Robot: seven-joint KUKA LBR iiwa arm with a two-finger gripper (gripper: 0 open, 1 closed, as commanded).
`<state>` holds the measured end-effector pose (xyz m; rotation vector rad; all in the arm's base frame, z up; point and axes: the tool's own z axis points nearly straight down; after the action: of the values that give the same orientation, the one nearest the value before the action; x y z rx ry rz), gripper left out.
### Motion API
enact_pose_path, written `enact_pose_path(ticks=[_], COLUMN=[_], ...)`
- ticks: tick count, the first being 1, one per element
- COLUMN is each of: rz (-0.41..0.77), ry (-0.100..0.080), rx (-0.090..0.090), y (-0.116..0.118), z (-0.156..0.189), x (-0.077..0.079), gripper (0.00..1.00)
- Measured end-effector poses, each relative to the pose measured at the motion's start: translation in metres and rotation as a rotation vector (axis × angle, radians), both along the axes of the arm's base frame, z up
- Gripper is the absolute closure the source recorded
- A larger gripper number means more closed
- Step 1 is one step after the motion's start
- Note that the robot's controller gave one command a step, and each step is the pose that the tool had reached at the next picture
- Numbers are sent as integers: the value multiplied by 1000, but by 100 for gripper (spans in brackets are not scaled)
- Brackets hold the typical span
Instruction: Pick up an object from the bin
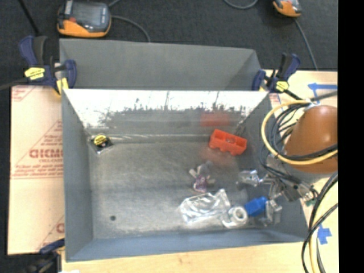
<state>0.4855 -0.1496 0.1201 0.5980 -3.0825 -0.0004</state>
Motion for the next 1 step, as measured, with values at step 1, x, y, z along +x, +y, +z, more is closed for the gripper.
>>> enact_pose_path(ticks=[1], rz=[382], ry=[-6], rx=[18], y=[4], z=[-48], x=[27], gripper=[0])
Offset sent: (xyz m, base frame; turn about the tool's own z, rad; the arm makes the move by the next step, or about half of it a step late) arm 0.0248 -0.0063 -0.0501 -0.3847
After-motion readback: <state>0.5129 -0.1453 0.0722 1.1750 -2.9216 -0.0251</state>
